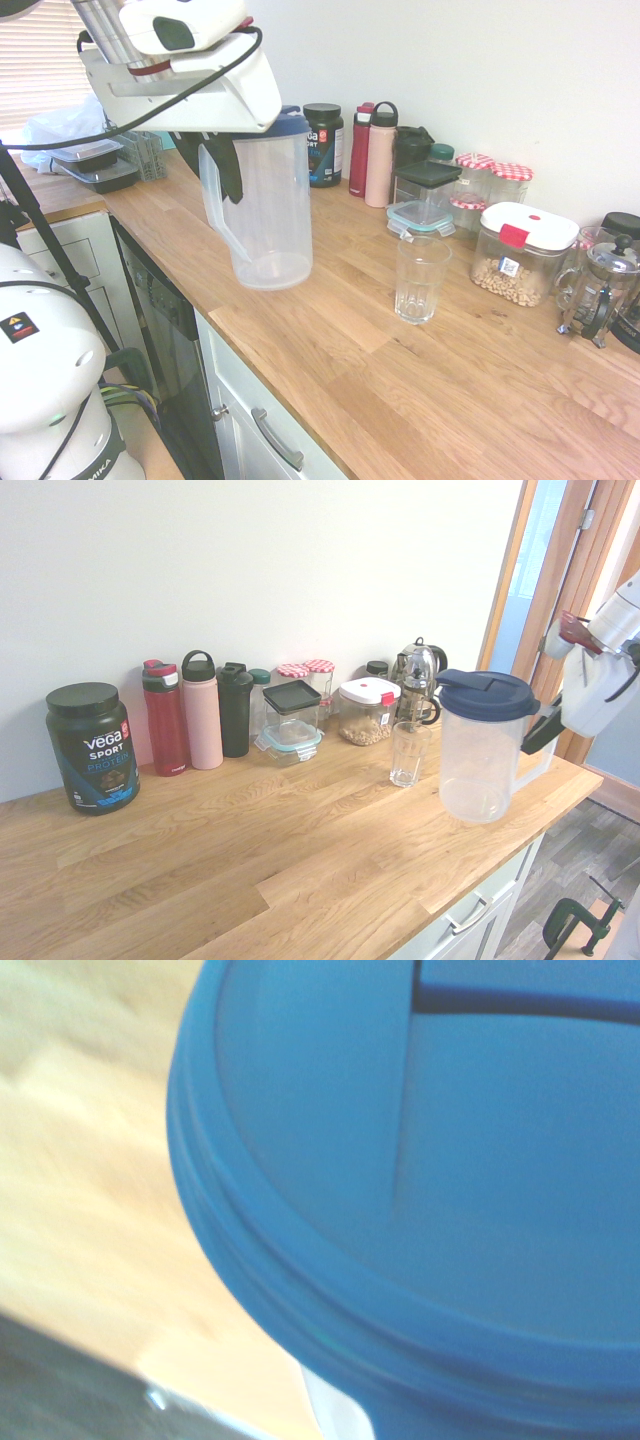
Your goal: Pour me some water
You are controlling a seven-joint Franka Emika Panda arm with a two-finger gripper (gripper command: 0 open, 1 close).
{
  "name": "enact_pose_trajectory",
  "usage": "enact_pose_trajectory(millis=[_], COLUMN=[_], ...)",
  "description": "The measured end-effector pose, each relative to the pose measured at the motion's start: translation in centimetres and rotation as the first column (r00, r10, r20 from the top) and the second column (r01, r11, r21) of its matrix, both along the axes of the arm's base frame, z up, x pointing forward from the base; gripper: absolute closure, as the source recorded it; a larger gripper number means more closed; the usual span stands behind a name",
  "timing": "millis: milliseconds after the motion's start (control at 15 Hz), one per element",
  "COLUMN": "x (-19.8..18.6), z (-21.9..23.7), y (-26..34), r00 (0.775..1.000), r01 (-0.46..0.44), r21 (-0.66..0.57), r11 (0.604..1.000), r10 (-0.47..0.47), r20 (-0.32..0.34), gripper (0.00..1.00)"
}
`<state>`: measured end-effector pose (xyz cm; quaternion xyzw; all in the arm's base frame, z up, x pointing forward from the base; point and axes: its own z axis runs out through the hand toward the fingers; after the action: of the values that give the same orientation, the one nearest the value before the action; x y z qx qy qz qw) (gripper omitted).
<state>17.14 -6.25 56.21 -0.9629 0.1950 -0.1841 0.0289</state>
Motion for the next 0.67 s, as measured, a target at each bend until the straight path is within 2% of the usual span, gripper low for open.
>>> enact_pose_trajectory(millis=[333,667], x=[-2.9,-3.3], z=[-1.9,0.1], y=[-10.2,-19.0], r00=[0.999,0.998], r01=[-0.029,-0.038], r21=[0.001,-0.025], r11=[1.0,0.999], r10=[0.029,0.036], r20=[-0.021,-0.06], gripper=[1.0,1.0])
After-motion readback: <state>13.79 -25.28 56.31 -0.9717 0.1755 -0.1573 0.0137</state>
